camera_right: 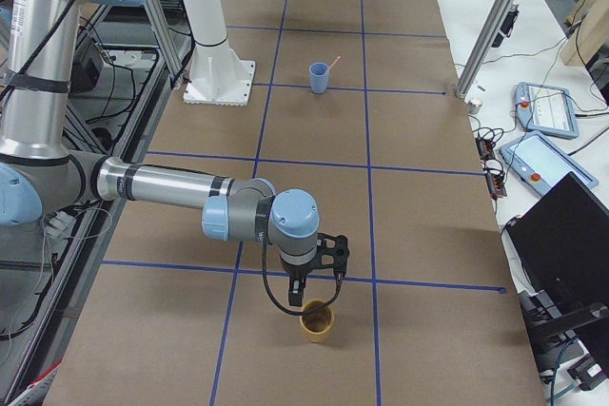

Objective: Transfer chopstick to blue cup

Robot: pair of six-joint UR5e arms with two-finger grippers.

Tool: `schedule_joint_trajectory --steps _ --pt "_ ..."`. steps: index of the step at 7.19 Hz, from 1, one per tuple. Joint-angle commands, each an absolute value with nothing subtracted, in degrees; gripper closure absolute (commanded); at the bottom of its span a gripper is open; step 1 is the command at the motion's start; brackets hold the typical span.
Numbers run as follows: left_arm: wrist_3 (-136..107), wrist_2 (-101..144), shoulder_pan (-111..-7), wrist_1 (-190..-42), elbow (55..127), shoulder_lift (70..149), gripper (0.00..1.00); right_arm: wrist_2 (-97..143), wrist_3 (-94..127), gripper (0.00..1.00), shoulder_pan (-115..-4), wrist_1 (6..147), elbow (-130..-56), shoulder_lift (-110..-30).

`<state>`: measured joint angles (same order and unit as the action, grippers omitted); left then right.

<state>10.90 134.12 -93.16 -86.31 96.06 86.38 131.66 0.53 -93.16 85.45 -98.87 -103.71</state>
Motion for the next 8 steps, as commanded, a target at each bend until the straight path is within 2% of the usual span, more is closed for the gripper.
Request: schedule_joint_trajectory --steps 1,8 --pt "10.8 134.1 -93.2 -86.3 96.1 86.0 0.01 131.7 0.5 0.0 -93.2 85.4 -98.8 -103.7" --pt "10.9 134.1 -93.2 -86.3 96.1 84.5 0.01 131.7 0.4 0.0 -93.2 85.5 -98.8 -104.0"
